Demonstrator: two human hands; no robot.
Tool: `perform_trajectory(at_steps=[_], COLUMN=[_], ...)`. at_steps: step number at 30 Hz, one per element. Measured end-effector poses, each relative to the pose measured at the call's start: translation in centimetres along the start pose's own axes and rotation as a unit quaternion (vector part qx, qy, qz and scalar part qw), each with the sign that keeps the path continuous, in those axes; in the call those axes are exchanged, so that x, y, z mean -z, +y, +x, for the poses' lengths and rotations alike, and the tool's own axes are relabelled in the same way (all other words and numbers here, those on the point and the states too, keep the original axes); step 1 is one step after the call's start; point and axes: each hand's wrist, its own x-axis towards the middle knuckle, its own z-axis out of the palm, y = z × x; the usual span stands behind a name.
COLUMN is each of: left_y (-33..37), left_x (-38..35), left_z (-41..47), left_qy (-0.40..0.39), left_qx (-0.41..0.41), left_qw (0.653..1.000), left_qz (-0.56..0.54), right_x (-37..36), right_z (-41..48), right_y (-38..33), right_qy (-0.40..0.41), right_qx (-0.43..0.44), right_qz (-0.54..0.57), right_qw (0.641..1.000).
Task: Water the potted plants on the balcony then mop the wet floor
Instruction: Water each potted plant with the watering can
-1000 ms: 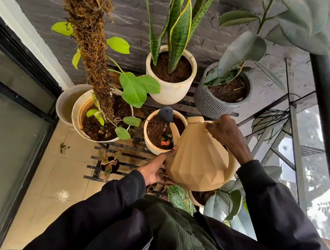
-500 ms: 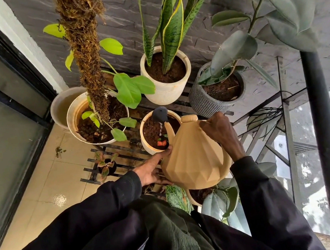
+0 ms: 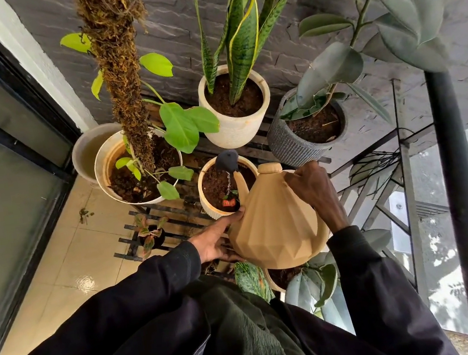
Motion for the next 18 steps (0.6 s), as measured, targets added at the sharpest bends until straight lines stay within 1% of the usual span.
perform_trajectory(at_steps=[7,11,18], left_y=[0.2,0.1,0.1], left_x=[-0.5,-0.5,-1.0], left_z=[-0.4,-0.1,-0.6], left_qy=[0.007,0.013,0.015], left_qx=[-0.017,-0.043,-0.075], left_qw=[1.000,0.998,0.993], left_qz=[0.015,0.045,0.089], right_x=[0.9,0.8,-0.4], right_z=[-2.8,-4.5,-6.6], right_y=[0.0,0.7,3.8], right_qy=[0.031,0.050,0.079], right_qx=[0.049,0.042,0.061], right_qz=[0.041,0.095,0.122], right_qw=[0.997,0.993,0.987])
